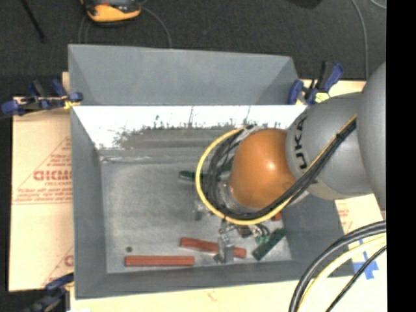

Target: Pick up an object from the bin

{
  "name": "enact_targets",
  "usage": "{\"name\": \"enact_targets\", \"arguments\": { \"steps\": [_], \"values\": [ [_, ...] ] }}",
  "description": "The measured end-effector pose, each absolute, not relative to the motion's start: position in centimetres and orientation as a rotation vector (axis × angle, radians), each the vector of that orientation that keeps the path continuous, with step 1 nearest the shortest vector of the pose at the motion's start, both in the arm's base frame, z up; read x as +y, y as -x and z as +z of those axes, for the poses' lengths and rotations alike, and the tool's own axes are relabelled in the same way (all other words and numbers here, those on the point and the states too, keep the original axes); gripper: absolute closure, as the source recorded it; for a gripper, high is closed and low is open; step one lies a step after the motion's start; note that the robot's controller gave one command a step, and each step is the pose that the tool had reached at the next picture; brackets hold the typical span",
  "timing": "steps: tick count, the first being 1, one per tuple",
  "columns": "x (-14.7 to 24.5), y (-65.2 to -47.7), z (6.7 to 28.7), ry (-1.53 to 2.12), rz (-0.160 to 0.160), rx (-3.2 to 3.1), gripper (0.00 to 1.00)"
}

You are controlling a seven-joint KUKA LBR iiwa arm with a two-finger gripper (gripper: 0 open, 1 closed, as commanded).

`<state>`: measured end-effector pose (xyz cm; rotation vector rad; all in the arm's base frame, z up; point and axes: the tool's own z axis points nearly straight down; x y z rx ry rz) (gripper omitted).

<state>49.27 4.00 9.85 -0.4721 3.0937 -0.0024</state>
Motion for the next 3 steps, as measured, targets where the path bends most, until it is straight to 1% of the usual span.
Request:
{"name": "enact_targets", "arguments": {
  "steps": [1, 2, 3],
  "values": [
    [2.7, -48.1, 7.1, 0.335, 0.002, 3.122, 1.0],
    [2.8, -48.1, 7.1, 0.338, 0.001, 3.121, 1.0],
    [1.8, -52.8, 20.9, 0.367, -0.001, 3.116, 1.0]
  ]
}}
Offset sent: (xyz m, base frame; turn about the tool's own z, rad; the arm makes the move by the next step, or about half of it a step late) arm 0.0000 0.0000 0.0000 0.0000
